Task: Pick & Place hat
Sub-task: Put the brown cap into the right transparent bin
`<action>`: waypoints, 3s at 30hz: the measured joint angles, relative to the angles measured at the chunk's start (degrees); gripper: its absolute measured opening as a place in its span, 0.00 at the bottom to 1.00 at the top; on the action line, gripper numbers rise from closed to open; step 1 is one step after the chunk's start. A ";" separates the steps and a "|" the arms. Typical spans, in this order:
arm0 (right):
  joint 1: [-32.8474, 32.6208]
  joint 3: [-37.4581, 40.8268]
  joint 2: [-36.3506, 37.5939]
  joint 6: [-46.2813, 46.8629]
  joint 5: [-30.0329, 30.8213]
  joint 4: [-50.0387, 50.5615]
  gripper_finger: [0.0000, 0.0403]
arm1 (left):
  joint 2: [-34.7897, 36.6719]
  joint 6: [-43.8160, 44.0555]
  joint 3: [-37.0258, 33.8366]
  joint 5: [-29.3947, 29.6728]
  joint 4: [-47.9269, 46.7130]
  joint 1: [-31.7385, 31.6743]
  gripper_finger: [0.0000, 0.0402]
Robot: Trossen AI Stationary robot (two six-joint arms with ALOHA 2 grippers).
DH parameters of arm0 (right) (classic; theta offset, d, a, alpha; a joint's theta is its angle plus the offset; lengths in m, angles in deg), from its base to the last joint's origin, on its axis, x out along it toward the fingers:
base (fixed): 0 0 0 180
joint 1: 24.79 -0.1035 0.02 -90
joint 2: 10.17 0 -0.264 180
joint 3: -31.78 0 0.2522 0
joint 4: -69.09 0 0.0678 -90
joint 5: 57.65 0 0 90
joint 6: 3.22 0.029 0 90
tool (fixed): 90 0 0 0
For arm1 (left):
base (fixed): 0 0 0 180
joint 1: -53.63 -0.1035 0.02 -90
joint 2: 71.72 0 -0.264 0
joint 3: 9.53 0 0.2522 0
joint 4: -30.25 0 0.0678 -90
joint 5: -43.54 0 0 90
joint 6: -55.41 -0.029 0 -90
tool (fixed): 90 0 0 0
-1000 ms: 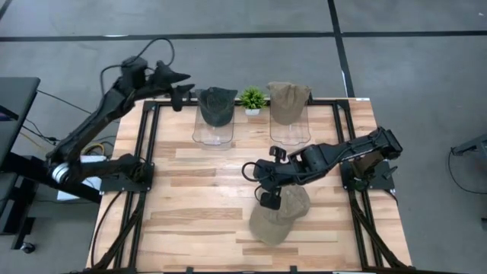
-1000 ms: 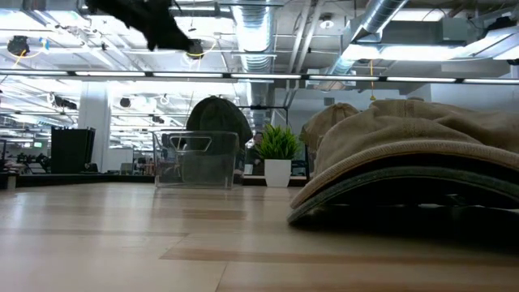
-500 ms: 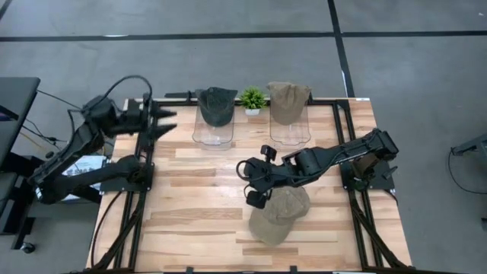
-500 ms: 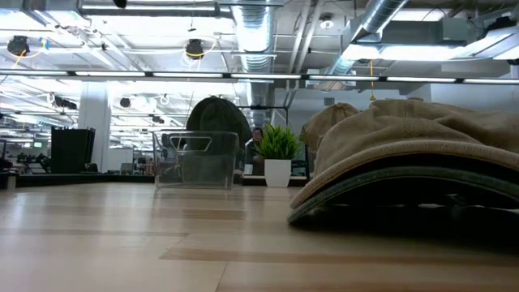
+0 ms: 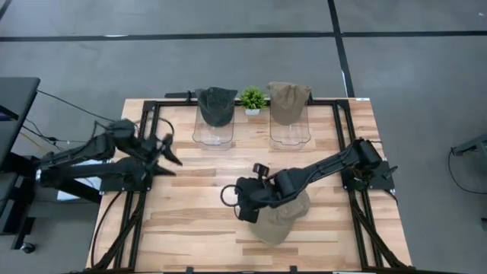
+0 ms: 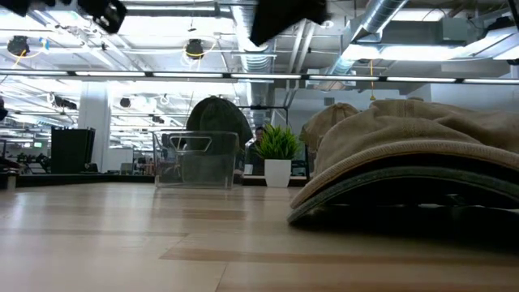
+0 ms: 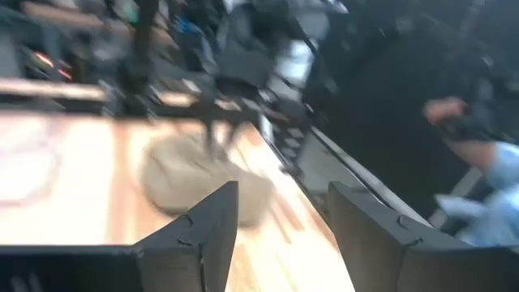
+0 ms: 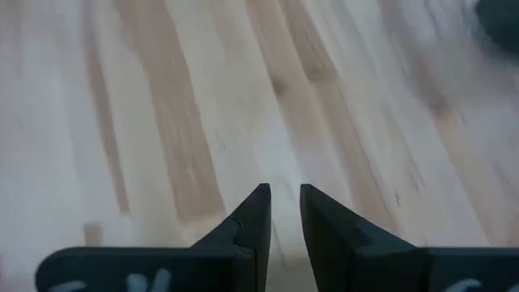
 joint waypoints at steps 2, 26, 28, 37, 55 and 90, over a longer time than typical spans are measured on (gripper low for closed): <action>-0.53 0.00 0.03 4.60 0.02 4.65 0.15 | 0.00 0.04 -2.84 -0.01 1.10 3.34 0.47; -13.16 5.23 14.62 20.80 48.86 35.65 0.15 | -2.64 -0.22 -20.68 4.03 37.50 27.99 0.47; -12.72 11.02 16.97 22.54 56.80 35.79 0.15 | -3.44 -0.37 -20.68 4.58 37.56 27.98 0.47; -3.03 44.16 36.01 56.96 67.22 34.55 0.15 | -7.16 -1.95 -20.68 12.14 41.95 27.93 0.47; -4.07 55.32 40.43 60.15 61.72 2.46 0.11 | -7.23 -2.97 -20.65 24.52 55.53 16.50 0.47; 23.12 46.41 50.56 -21.72 -20.87 -13.23 0.02 | -10.54 -8.92 -20.22 24.48 70.73 13.16 0.47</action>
